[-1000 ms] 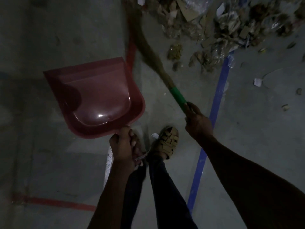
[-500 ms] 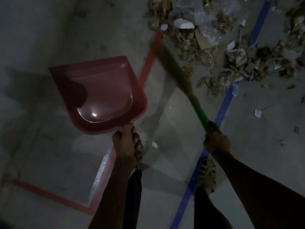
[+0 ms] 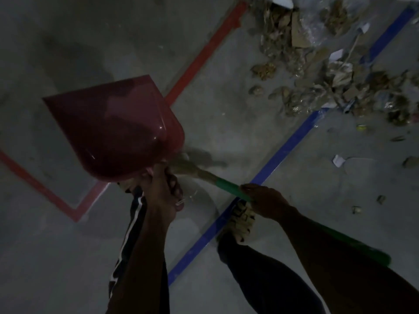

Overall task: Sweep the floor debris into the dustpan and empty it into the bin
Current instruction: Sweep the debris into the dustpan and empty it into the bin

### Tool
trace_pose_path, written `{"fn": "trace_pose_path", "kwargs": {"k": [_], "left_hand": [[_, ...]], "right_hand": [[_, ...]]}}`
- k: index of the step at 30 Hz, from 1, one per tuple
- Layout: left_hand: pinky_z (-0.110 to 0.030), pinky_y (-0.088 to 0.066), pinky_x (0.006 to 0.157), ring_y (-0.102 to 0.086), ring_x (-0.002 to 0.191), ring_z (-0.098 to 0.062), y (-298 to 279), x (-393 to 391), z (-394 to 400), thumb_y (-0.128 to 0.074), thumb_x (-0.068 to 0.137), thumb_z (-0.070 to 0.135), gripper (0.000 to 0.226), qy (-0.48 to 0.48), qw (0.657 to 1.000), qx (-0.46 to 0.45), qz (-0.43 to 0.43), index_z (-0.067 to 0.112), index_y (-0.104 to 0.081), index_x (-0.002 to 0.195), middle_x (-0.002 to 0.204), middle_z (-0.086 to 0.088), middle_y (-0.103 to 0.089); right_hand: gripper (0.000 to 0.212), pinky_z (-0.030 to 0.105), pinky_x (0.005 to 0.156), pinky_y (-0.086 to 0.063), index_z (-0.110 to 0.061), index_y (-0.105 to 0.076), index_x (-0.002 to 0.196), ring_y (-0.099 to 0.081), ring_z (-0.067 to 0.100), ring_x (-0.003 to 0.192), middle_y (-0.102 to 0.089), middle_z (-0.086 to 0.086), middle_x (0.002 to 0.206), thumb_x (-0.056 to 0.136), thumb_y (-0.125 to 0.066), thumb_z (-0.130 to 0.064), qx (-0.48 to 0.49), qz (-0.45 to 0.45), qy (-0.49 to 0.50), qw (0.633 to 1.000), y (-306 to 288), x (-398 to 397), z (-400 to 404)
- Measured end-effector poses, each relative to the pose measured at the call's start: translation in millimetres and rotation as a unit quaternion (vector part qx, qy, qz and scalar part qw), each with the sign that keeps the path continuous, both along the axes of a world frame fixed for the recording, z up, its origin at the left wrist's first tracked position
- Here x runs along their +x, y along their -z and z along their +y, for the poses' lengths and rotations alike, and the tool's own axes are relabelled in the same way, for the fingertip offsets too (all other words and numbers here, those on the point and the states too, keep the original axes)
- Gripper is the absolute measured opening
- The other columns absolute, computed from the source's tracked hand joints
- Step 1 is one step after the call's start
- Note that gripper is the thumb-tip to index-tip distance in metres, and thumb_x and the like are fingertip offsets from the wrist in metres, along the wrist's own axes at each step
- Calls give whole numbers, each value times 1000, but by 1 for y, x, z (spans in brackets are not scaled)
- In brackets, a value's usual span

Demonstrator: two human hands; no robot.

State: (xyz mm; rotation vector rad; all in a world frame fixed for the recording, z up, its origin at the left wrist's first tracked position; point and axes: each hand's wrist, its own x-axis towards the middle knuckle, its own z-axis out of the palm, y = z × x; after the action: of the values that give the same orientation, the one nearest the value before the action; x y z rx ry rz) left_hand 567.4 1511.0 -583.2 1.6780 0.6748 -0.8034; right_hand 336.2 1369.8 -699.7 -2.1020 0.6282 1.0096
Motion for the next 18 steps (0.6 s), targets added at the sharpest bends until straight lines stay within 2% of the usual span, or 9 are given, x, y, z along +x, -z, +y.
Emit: {"fn": "trace_pose_path", "kwargs": {"k": [2, 4, 7, 10, 12, 15, 18], "left_hand": [[-15, -28, 40, -31, 32, -13, 5, -15, 5, -56, 96, 31, 37, -4, 1000, 1, 2, 24, -44, 62, 48, 2, -35], [-15, -28, 42, -33, 32, -14, 5, -26, 5, -56, 96, 33, 37, -1, 1000, 1, 8, 24, -45, 62, 49, 2, -36], [-15, -27, 40, -35, 31, -13, 6, -36, 5, -57, 96, 32, 37, -1, 1000, -9, 18, 23, -46, 62, 49, 3, -38], [-16, -26, 40, -35, 32, -13, 8, -42, 7, -59, 96, 30, 38, 0, 1000, -17, 9, 22, -46, 62, 49, 3, -39], [-17, -25, 40, -35, 33, -13, 8, -44, 7, -60, 95, 30, 37, 0, 1000, -15, 7, 21, -46, 62, 49, 2, -39], [-17, -25, 39, -34, 32, -12, 11, -41, 4, -60, 96, 30, 39, 3, 1000, -19, 5, 20, -45, 61, 48, 2, -39], [-16, -25, 38, -34, 31, -12, 14, -38, 0, -61, 96, 31, 41, 7, 1000, -15, 11, 20, -44, 60, 47, 3, -38]], "right_hand": [[67, 37, 103, -45, -33, -27, 154, -52, 26, 128, -34, -5, 158, 93, -53, -24, -21, 41, -15, 999, 4, -20, -4], [67, 37, 96, -50, -39, -27, 152, -59, 27, 118, -40, -7, 154, 91, -53, -27, -85, 41, -6, 995, 1, -36, -13], [67, 34, 87, -50, -39, -31, 151, -64, 29, 107, -47, -8, 148, 91, -57, -25, -156, 21, 82, 984, -6, -48, -25], [67, 36, 86, -50, -37, -35, 149, -64, 30, 104, -34, -14, 156, 89, -59, -20, -187, 0, 179, 966, -5, -48, -31], [64, 40, 84, -50, -30, -36, 150, -64, 34, 102, -29, -11, 158, 91, -58, -19, -216, -21, 227, 949, -1, -42, -33], [62, 43, 84, -50, -20, -32, 153, -60, 35, 113, -25, -2, 160, 96, -53, -18, -244, -39, 264, 932, 1, -27, -37], [60, 44, 88, -50, -17, -31, 154, -56, 33, 121, -24, 1, 162, 98, -51, -18, -220, -77, 262, 937, 3, -18, -39]]}}
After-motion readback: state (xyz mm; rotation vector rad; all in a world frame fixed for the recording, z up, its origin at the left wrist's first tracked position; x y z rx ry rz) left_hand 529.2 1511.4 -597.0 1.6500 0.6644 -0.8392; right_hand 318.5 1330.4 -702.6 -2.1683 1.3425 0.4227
